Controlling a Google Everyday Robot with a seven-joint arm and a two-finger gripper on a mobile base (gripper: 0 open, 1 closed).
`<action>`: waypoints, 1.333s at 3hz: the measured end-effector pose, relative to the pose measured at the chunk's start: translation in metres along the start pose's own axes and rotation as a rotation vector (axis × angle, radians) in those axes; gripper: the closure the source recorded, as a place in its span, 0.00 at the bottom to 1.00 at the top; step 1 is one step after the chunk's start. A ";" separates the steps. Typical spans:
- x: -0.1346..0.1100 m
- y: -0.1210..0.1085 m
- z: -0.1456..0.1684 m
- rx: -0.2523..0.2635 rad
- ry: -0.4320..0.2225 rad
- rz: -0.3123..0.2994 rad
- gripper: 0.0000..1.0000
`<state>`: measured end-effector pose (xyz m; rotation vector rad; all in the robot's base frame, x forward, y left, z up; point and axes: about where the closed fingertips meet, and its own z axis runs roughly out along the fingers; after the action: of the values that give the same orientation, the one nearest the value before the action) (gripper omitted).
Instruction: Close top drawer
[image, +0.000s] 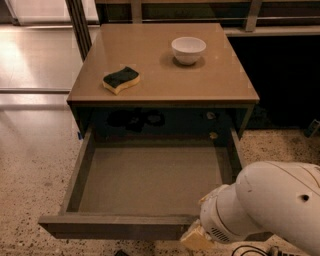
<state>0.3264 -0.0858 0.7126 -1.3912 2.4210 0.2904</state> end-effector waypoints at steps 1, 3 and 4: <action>0.000 0.000 0.000 0.000 0.000 0.000 0.66; 0.010 0.011 0.025 0.011 -0.020 0.022 1.00; 0.022 0.014 0.041 -0.004 -0.028 0.054 1.00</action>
Offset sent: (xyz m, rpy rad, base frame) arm 0.0000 0.0000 0.0000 0.0000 0.0000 0.0000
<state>0.3115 -0.0828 0.6668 -1.3157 2.4399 0.3254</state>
